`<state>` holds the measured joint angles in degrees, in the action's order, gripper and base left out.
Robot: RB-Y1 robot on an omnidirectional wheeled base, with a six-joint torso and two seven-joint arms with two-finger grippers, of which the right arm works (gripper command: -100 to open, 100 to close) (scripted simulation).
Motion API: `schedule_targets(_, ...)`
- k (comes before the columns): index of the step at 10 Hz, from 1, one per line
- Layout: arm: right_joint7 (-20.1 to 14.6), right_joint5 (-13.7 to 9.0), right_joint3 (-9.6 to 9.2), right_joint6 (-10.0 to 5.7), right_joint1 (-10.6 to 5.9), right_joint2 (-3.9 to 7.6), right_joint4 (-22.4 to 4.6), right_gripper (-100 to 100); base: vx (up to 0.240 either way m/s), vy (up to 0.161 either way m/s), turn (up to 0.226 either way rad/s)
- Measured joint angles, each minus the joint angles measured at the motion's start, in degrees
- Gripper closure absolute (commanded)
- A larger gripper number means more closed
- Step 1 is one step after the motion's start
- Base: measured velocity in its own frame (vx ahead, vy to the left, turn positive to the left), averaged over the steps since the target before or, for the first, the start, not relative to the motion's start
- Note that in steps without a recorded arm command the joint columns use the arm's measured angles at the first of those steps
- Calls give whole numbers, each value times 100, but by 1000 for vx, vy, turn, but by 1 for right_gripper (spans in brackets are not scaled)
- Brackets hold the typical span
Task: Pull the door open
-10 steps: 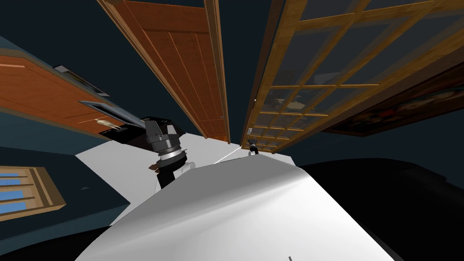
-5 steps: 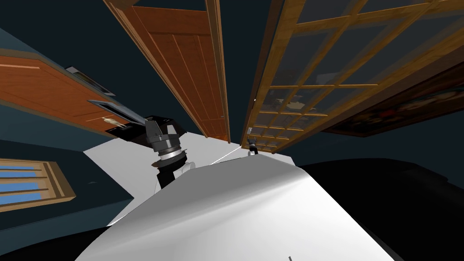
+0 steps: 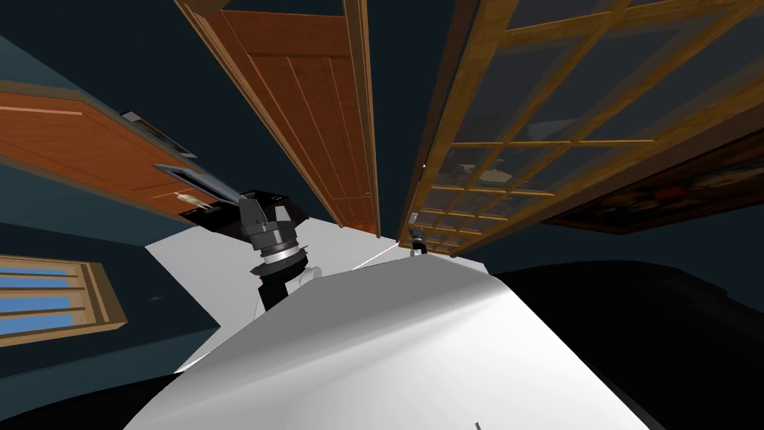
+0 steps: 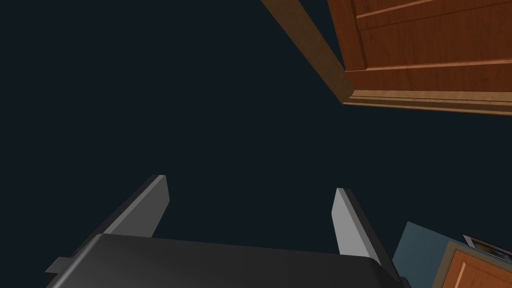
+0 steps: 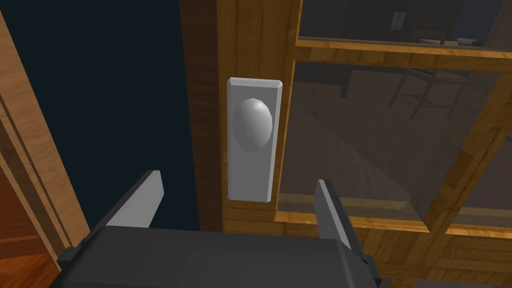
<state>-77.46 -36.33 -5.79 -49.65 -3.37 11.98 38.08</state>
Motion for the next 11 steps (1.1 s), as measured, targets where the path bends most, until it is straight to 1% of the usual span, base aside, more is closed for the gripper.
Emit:
schedule_targets(1,-74,0,-3,-78,-20,26,-120,-100,152,-18,89)
schedule_targets(2,-221,3,-14,-201,-89,100,-370,-100,110,-13,48)
schedule_targets(3,-254,-13,4,-185,4,143,-240,-100,141,13,99)
schedule_targets(4,-306,-34,27,-150,56,237,-205,-100,227,-15,107)
schedule_targets(5,-432,-44,31,-198,56,330,-324,-100,223,-26,96)
schedule_targets(6,-531,-58,44,-228,97,411,-342,-100,231,-33,76)
schedule_targets(7,-554,-85,77,-179,243,480,-155,-100,106,-20,3)
schedule_targets(8,-551,-88,83,-172,259,489,-124,100,-20,6,-8)
schedule_targets(11,-550,-88,85,-179,240,493,-155,100,-30,1,3)
